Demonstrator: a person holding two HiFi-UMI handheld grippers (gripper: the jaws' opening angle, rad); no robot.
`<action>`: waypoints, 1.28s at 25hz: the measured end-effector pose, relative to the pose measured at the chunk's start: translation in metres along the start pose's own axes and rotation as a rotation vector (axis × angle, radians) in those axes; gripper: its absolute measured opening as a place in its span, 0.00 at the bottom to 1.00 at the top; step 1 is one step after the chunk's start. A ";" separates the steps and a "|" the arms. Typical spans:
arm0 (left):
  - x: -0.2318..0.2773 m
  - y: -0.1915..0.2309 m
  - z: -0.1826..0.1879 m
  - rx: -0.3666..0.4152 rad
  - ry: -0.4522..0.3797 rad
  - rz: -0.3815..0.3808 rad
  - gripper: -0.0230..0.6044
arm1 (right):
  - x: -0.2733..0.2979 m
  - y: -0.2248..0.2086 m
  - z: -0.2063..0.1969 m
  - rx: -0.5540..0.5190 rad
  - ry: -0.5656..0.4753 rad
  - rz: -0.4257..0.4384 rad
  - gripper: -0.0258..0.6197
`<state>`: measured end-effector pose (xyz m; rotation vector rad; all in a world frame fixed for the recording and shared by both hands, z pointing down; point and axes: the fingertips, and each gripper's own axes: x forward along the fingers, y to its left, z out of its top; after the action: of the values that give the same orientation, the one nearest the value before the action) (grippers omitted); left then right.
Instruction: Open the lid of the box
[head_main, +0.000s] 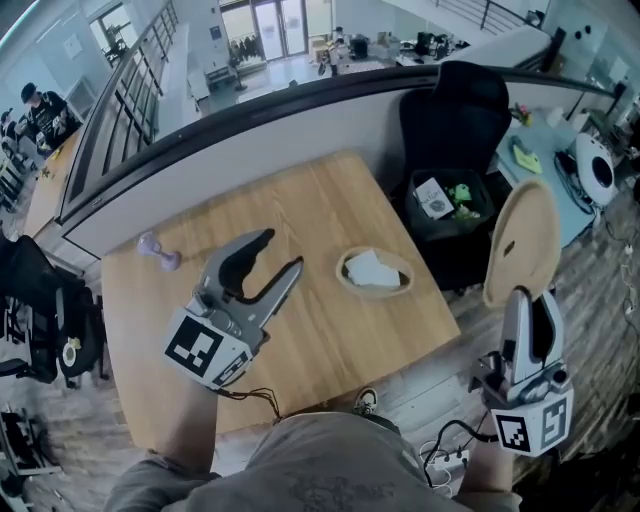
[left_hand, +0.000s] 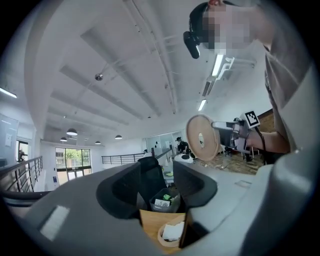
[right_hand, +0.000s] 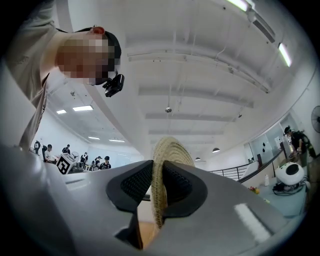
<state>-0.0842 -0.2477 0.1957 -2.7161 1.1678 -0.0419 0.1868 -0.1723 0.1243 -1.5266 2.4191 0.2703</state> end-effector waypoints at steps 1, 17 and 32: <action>-0.003 -0.006 0.000 0.008 0.002 0.001 0.35 | -0.004 0.001 0.000 0.003 0.002 -0.003 0.15; -0.022 -0.036 -0.031 0.027 0.118 0.079 0.12 | -0.027 0.036 -0.052 0.115 0.125 0.020 0.15; -0.018 -0.043 -0.028 -0.023 0.117 0.078 0.04 | -0.028 0.040 -0.059 0.101 0.162 0.020 0.15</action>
<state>-0.0687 -0.2104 0.2321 -2.7171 1.3128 -0.1797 0.1546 -0.1488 0.1898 -1.5347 2.5298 0.0287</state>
